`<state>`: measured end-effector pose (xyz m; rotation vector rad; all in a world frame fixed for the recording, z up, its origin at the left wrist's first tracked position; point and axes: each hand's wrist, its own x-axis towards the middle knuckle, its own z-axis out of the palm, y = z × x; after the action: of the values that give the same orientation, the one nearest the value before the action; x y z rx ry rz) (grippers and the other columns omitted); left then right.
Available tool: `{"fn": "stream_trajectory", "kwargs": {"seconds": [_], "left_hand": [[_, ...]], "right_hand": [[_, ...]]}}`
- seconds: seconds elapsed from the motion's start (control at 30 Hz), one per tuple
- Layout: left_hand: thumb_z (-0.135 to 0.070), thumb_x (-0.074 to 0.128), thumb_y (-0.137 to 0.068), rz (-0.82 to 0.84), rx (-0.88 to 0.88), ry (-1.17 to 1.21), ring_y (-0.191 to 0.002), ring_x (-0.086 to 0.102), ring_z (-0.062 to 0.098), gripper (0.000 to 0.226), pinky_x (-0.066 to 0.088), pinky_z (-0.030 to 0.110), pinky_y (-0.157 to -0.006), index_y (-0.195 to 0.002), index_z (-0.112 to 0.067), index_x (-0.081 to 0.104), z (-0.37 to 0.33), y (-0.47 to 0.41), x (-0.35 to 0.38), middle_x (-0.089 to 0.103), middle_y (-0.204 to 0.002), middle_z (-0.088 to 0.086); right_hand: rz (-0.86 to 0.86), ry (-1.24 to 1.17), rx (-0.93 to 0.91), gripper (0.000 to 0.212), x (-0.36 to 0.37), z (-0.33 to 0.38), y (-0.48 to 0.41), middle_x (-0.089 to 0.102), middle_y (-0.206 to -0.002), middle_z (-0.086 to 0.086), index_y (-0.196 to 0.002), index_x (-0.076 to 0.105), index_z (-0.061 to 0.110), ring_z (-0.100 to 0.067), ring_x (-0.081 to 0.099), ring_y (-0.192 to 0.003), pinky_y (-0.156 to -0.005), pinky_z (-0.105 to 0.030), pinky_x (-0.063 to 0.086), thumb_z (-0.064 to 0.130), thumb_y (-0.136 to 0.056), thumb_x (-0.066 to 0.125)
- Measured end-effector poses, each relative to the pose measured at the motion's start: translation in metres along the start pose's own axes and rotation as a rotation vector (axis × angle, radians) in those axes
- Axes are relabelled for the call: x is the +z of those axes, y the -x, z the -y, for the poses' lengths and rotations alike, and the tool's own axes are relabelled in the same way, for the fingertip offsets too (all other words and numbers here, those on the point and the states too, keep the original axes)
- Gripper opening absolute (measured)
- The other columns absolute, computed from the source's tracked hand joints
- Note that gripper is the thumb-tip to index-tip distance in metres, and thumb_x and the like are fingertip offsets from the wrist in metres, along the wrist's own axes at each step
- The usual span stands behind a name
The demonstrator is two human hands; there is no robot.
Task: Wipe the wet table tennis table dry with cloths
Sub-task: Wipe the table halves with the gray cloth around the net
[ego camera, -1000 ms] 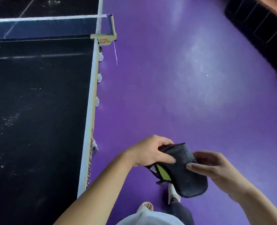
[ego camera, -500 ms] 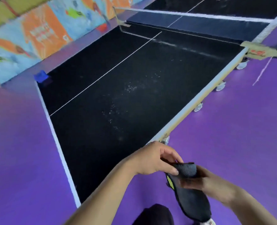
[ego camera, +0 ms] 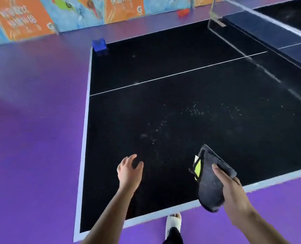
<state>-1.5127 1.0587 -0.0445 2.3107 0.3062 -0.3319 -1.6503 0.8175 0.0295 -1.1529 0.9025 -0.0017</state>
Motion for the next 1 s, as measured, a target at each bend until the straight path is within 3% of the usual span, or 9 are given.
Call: {"fn": "stream_trajectory", "kwargs": {"seconds": [0.07, 0.17, 0.3, 0.43, 0.57, 0.7, 0.8, 0.9, 1.0], "left_hand": [[-0.040, 0.054, -0.098, 0.003, -0.175, -0.079, -0.152, 0.014, 0.026, 0.054, 0.019, 0.045, -0.121, -0.150, -0.030, 0.042, 0.010, -0.047, 0.022, 0.024, -0.164, 0.004], [-0.040, 0.047, -0.100, -0.070, -0.278, -0.082, -0.154, -0.001, 0.027, 0.061, 0.004, 0.044, -0.123, -0.157, -0.029, 0.028, 0.010, -0.097, 0.043, 0.006, -0.168, 0.008], [-0.043, 0.034, -0.103, -0.140, -0.388, -0.090, -0.154, -0.014, 0.027, 0.062, -0.008, 0.046, -0.123, -0.160, -0.035, 0.012, -0.006, -0.142, 0.061, -0.007, -0.169, 0.005], [-0.050, 0.013, -0.101, -0.192, -0.475, -0.237, -0.152, -0.024, 0.028, 0.061, -0.014, 0.052, -0.121, -0.155, -0.044, -0.016, -0.012, -0.162, 0.084, -0.023, -0.166, 0.000], [-0.051, 0.014, -0.100, -0.257, -0.494, -0.310, -0.153, -0.022, 0.027, 0.062, -0.011, 0.053, -0.122, -0.154, -0.046, -0.016, -0.006, -0.169, 0.098, -0.019, -0.167, 0.000], [-0.052, 0.015, -0.098, -0.337, -0.508, -0.386, -0.154, -0.015, 0.025, 0.062, -0.008, 0.051, -0.123, -0.156, -0.048, -0.004, -0.004, -0.174, 0.106, -0.007, -0.169, -0.001], [-0.056, 0.009, -0.091, -0.388, -0.509, -0.400, -0.155, -0.012, 0.023, 0.066, -0.008, 0.049, -0.123, -0.156, -0.050, -0.001, -0.001, -0.177, 0.110, -0.001, -0.170, -0.002], [-0.056, 0.014, -0.089, -0.425, -0.501, -0.384, -0.155, -0.008, 0.023, 0.068, -0.004, 0.050, -0.124, -0.156, -0.050, 0.005, 0.000, -0.178, 0.112, 0.004, -0.170, -0.001], [-0.054, 0.018, -0.090, -0.440, -0.496, -0.391, -0.156, -0.005, 0.024, 0.067, -0.001, 0.050, -0.124, -0.156, -0.049, 0.010, 0.000, -0.180, 0.113, 0.008, -0.169, 0.000]], "right_hand": [[-0.036, 0.040, 0.023, 0.053, 0.015, 0.021, -0.040, 0.072, -0.118, 0.005, -0.121, 0.064, 0.028, -0.022, 0.064, -0.115, -0.108, -0.049, 0.043, 0.052, -0.076, 0.078], [-0.037, 0.153, -0.064, 0.032, 0.045, 0.059, -0.082, 0.074, -0.113, 0.004, -0.117, 0.069, 0.023, -0.020, 0.065, -0.112, -0.107, -0.045, 0.045, 0.040, -0.090, 0.069], [-0.092, 0.323, -0.229, 0.010, 0.091, 0.107, -0.131, 0.063, -0.095, 0.018, -0.105, 0.062, 0.027, 0.003, 0.056, -0.089, -0.091, -0.027, 0.040, 0.033, -0.098, 0.058], [-0.122, 0.491, -0.307, 0.015, 0.138, 0.149, -0.209, 0.059, -0.091, 0.018, -0.109, 0.057, 0.028, -0.008, 0.055, -0.090, -0.087, -0.028, 0.041, 0.039, -0.100, 0.055], [-0.229, 0.476, -0.461, 0.028, 0.179, 0.177, -0.325, 0.067, -0.104, 0.007, -0.117, 0.062, 0.020, -0.012, 0.064, -0.095, -0.089, -0.034, 0.051, 0.039, -0.100, 0.050], [-0.295, 0.743, -0.745, 0.043, 0.230, 0.188, -0.448, 0.054, -0.144, 0.006, -0.139, 0.052, 0.028, -0.016, 0.049, -0.133, -0.112, -0.043, 0.038, 0.034, -0.097, 0.045], [-0.155, 1.210, -0.703, 0.049, 0.261, 0.183, -0.518, 0.027, -0.163, 0.003, -0.151, 0.038, 0.029, -0.019, 0.019, -0.151, -0.121, -0.049, 0.015, 0.031, -0.102, 0.043], [0.100, 1.572, -0.563, 0.057, 0.287, 0.160, -0.550, 0.005, -0.167, 0.006, -0.157, 0.016, 0.036, -0.017, -0.001, -0.154, -0.122, -0.051, -0.001, 0.049, -0.103, 0.027], [0.297, 1.668, -0.572, 0.056, 0.323, 0.147, -0.541, -0.007, -0.166, 0.013, -0.156, 0.006, 0.046, -0.010, -0.013, -0.152, -0.121, -0.048, -0.009, 0.054, -0.102, 0.018]]}}
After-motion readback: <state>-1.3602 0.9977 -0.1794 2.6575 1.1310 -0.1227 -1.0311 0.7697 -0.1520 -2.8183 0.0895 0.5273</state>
